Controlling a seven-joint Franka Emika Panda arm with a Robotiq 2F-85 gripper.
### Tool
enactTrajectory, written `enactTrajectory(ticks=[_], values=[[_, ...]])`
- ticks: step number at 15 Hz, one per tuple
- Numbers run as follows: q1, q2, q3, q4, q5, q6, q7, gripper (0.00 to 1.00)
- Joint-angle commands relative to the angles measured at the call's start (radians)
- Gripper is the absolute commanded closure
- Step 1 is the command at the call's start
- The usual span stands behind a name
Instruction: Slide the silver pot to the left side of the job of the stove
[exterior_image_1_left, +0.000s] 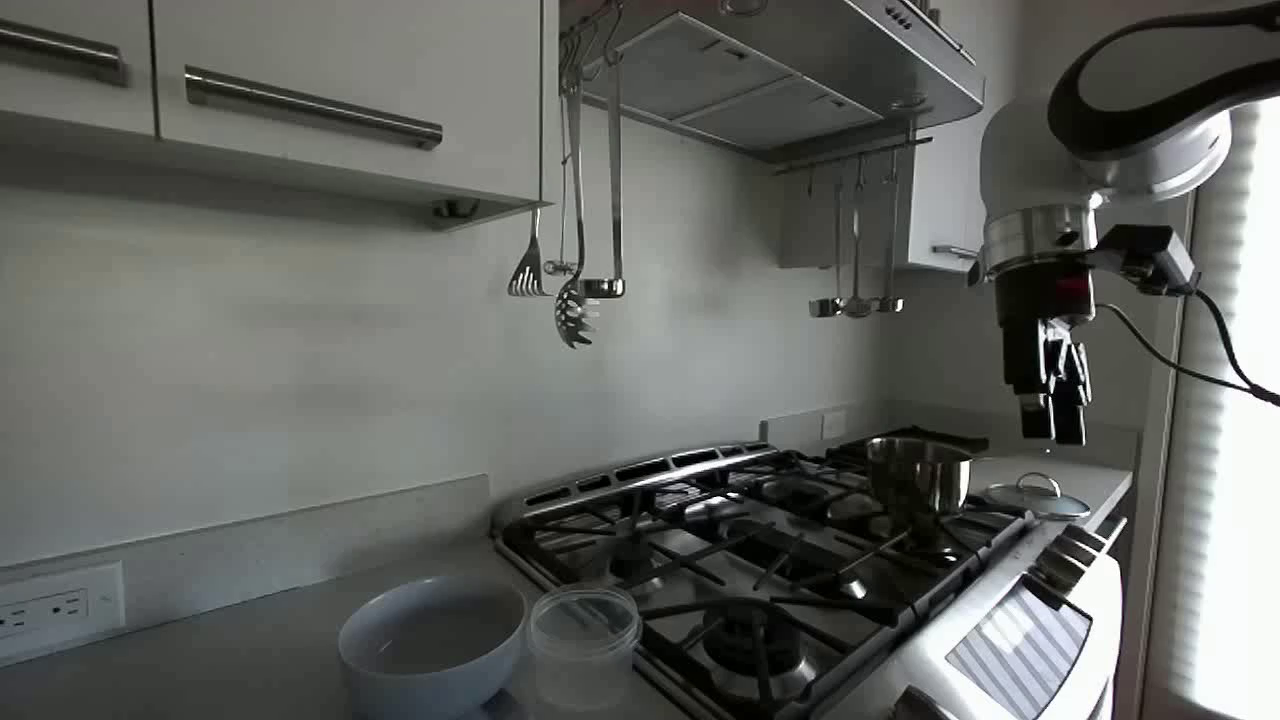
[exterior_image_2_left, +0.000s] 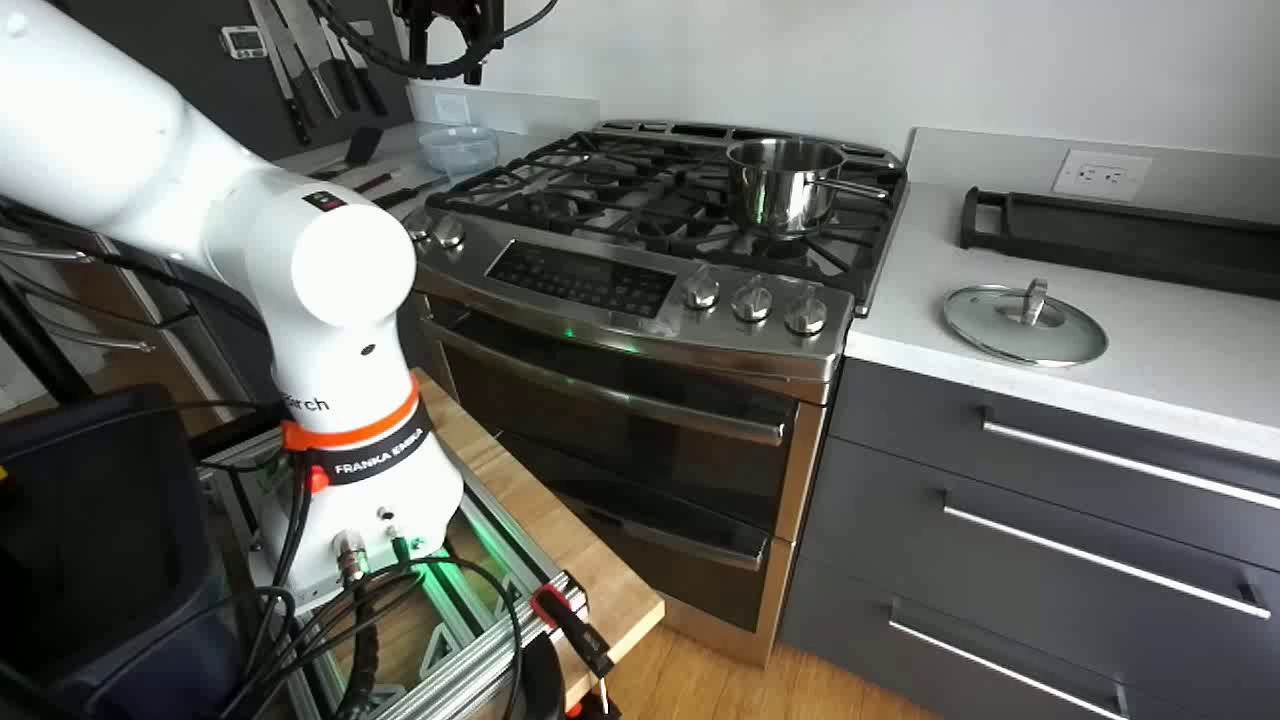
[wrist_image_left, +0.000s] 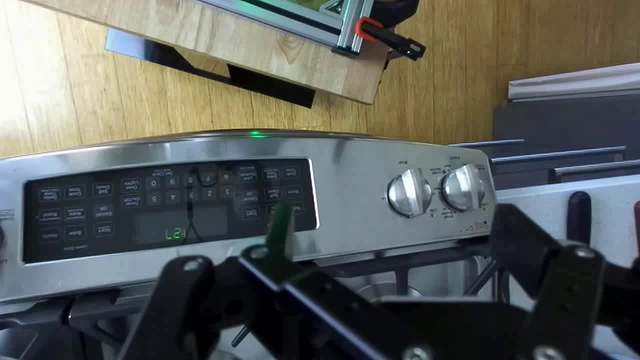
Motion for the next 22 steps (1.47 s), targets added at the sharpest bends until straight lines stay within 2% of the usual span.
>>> enactTrajectory(ticks=[1,8,12,16,22], values=[[-0.025,-0.001,0.017,0.003,0.009,-0.006,-0.012,0.00],[-0.025,-0.001,0.017,0.003,0.009,-0.006,-0.012,0.00],[-0.130,0.044,-0.018,0.018,-0.006,0.044,0.095,0.00],[-0.234,0.101,-0.029,0.031,-0.032,0.146,0.185,0.00],[-0.340,0.191,-0.030,0.043,-0.121,0.295,0.387,0.00]])
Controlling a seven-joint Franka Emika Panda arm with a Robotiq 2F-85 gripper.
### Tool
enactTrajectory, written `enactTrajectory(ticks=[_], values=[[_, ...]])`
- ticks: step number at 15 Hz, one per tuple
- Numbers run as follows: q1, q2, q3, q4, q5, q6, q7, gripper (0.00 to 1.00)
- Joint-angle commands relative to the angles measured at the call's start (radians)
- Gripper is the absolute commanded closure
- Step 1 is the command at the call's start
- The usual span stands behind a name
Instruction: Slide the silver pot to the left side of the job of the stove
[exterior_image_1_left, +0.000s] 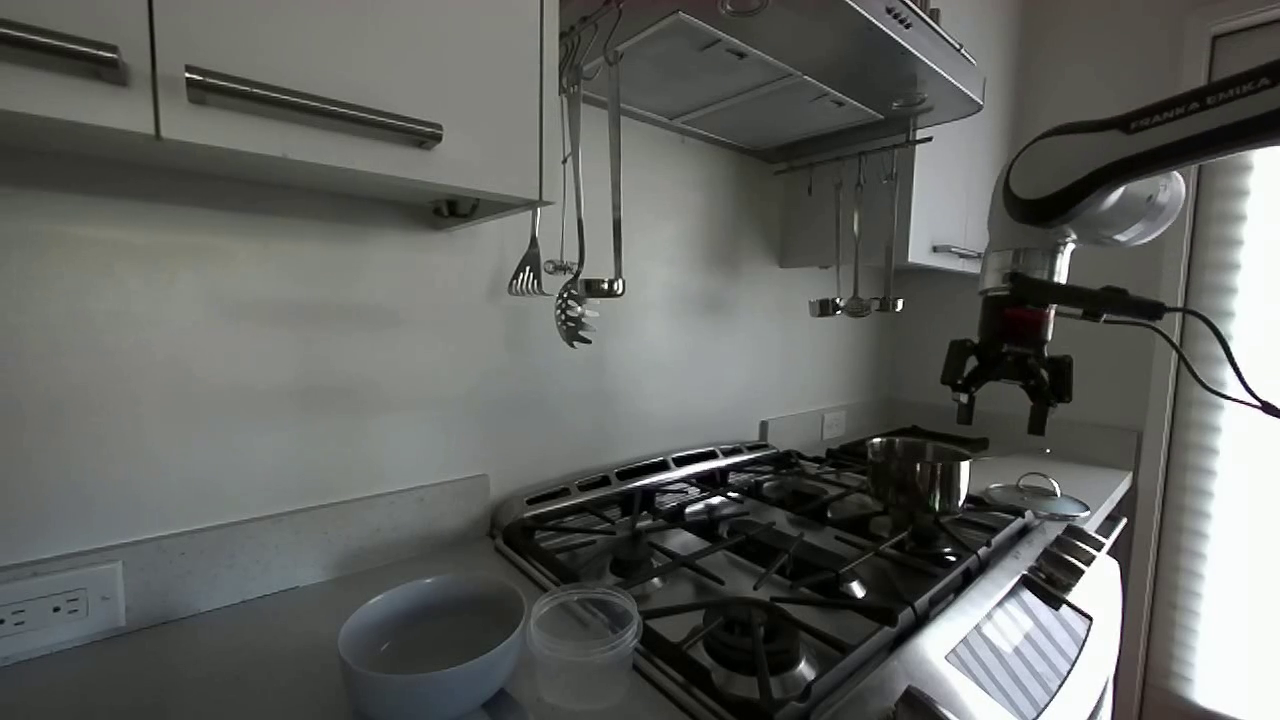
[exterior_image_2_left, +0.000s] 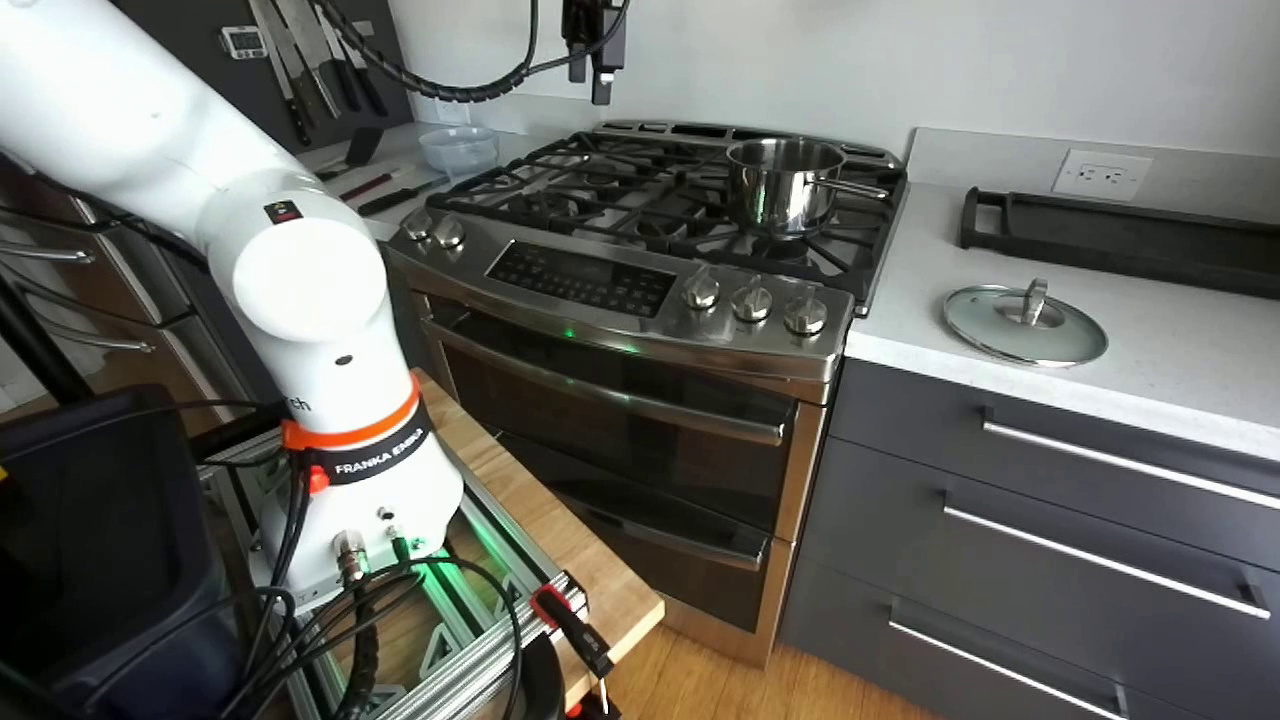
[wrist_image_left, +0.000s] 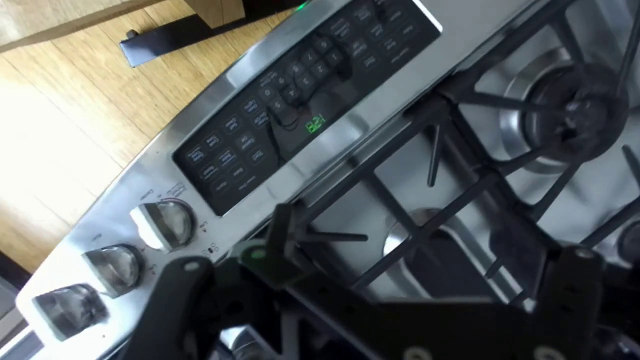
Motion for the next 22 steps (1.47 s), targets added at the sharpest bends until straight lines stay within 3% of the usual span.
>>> enactTrajectory(ticks=[1,9,10,15,18,22], values=[[-0.050,0.052,0.001,0.021,-0.059,0.048,0.149,0.00],[-0.123,0.062,0.008,0.012,-0.132,0.069,0.523,0.00],[-0.095,0.068,-0.019,0.010,-0.128,0.068,0.433,0.00],[-0.095,0.066,-0.015,0.013,-0.128,0.068,0.511,0.00],[-0.147,0.125,-0.023,0.043,-0.172,0.084,0.631,0.00],[-0.175,0.242,-0.078,0.124,-0.233,0.112,0.681,0.00]])
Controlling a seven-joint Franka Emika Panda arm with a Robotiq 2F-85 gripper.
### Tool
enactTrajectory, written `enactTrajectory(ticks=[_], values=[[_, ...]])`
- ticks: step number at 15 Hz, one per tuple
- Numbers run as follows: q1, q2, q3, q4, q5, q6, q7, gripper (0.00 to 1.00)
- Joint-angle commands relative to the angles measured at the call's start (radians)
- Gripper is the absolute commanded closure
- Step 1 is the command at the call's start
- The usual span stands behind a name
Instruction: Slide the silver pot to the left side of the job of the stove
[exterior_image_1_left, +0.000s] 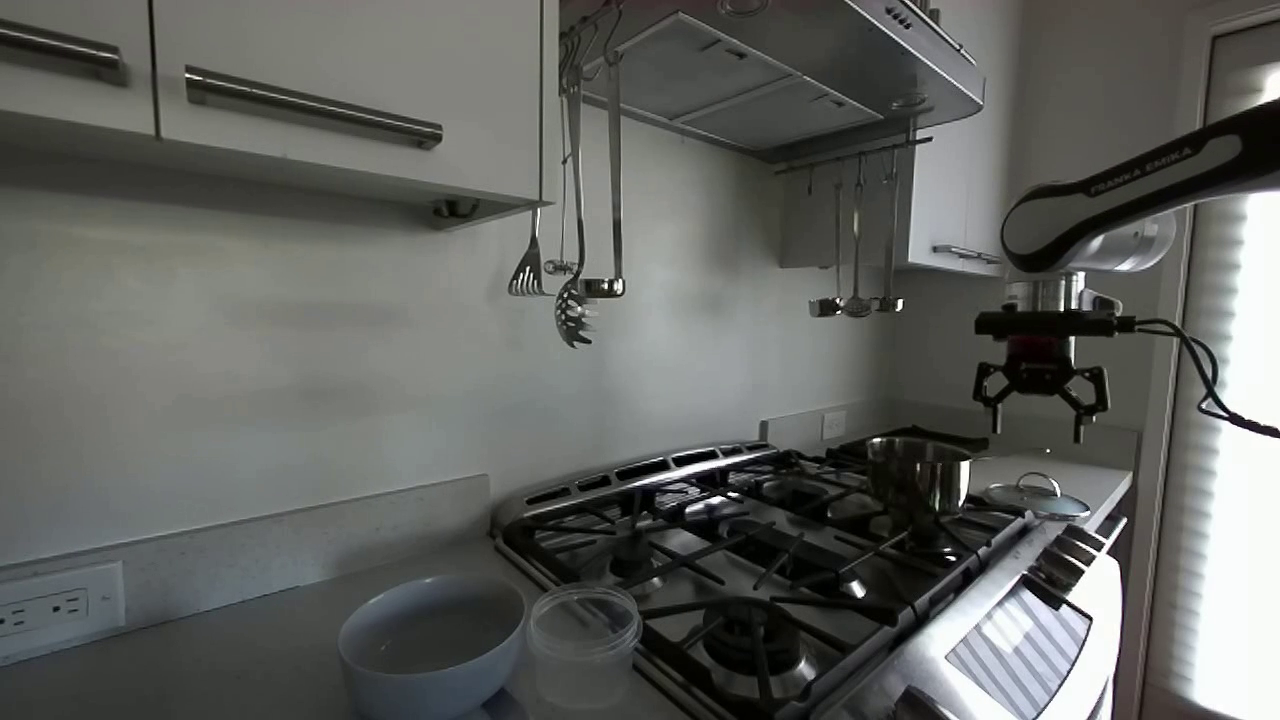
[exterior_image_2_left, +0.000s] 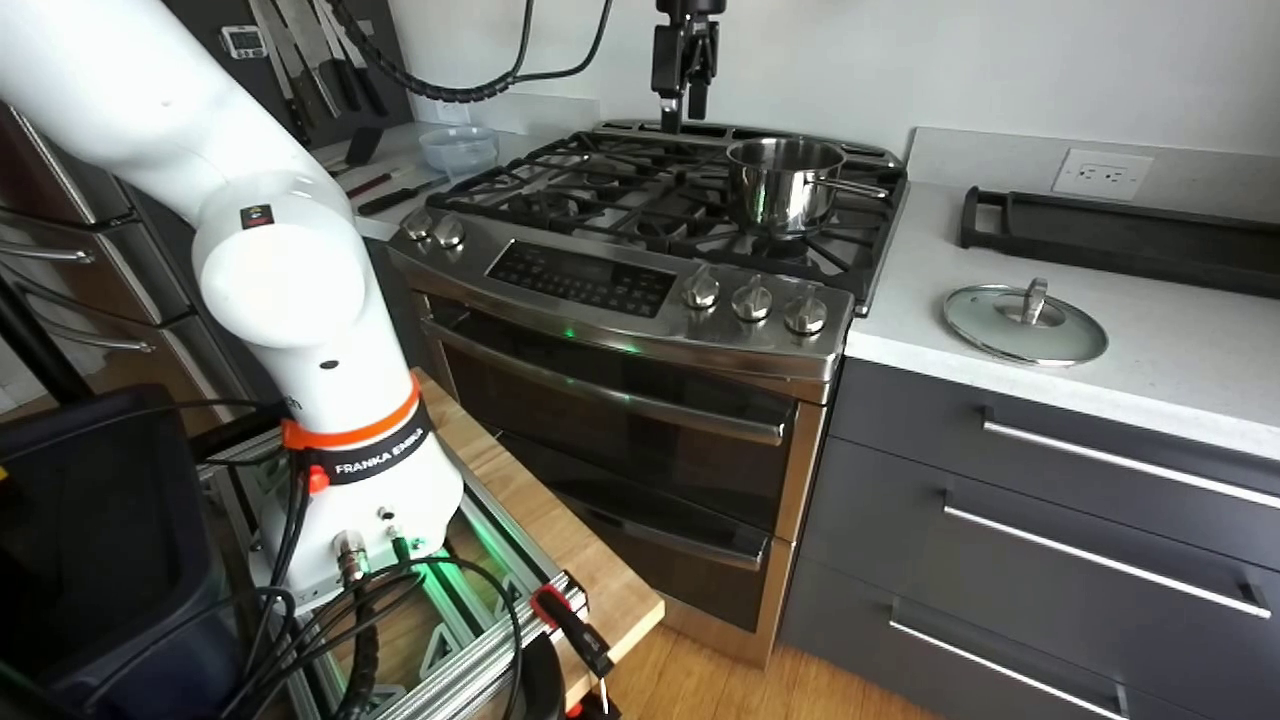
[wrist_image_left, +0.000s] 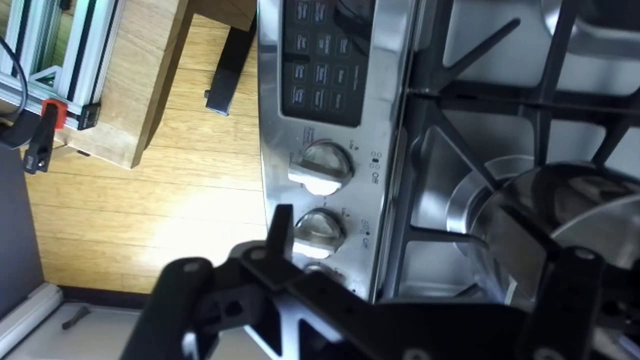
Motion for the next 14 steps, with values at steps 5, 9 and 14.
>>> enactTrajectory(ticks=[5,9,14], values=[[-0.008,0.237,-0.095,0.174,-0.105,0.079,0.044,0.00],[0.006,0.318,-0.117,0.252,-0.093,0.108,0.152,0.00],[0.018,0.387,-0.142,0.302,-0.094,0.110,0.297,0.00]])
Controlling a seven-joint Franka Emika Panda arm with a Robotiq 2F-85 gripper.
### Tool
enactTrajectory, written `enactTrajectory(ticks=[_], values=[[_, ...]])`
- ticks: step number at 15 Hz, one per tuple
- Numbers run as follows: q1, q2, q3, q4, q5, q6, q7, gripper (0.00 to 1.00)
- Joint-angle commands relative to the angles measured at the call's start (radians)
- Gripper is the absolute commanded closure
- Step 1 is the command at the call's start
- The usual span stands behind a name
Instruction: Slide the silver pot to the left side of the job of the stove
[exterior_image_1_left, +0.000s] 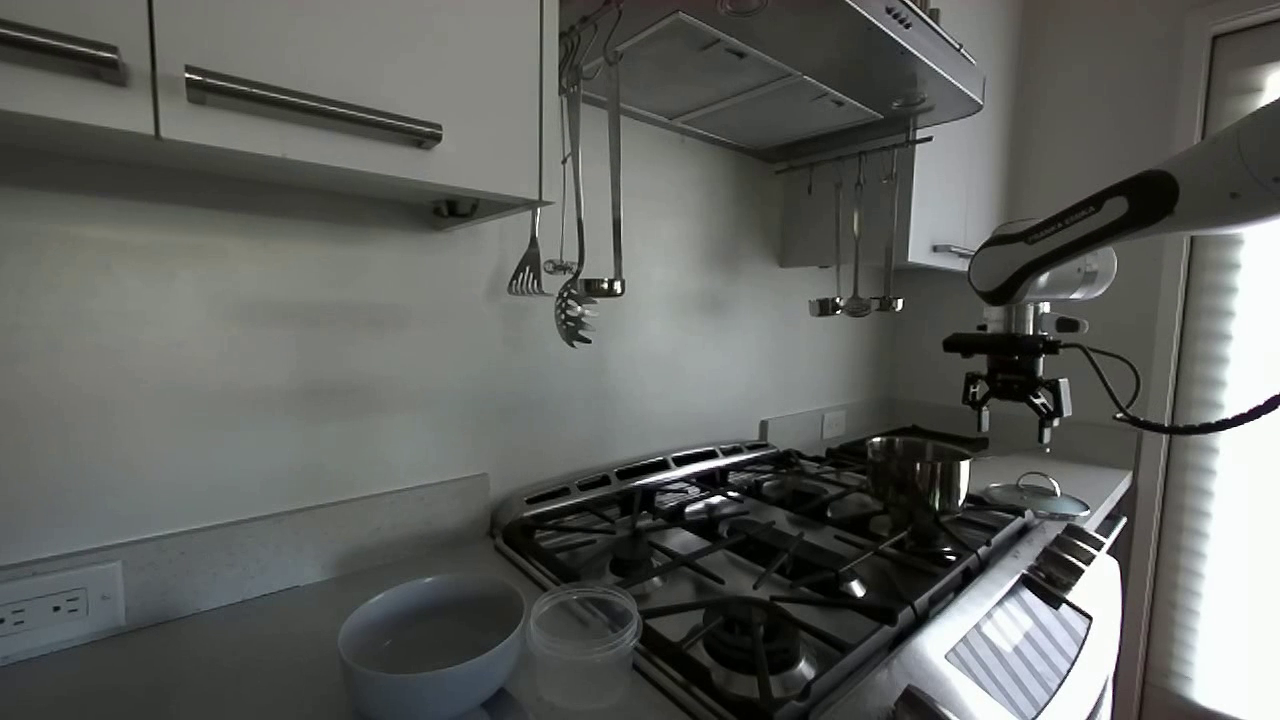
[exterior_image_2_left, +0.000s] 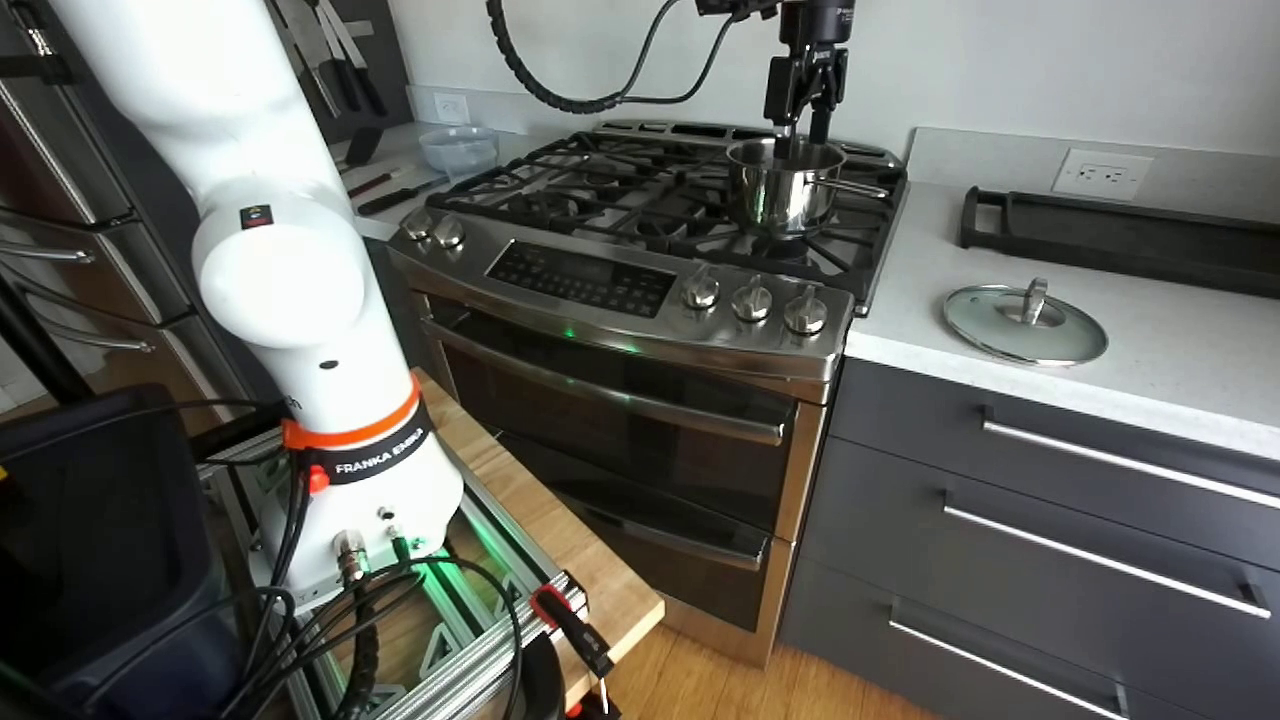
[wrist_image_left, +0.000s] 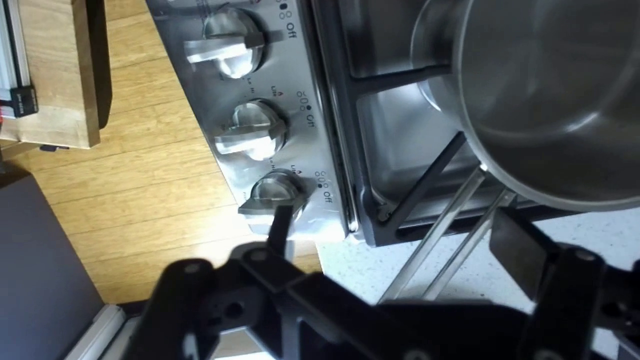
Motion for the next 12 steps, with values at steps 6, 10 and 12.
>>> enactTrajectory(ticks=[6,10,12], values=[[0.036,0.100,-0.065,0.057,-0.005,0.023,0.133,0.00],[0.040,0.126,-0.079,0.075,0.003,0.060,0.114,0.00],[0.045,0.140,-0.082,0.081,0.004,0.071,0.118,0.00]])
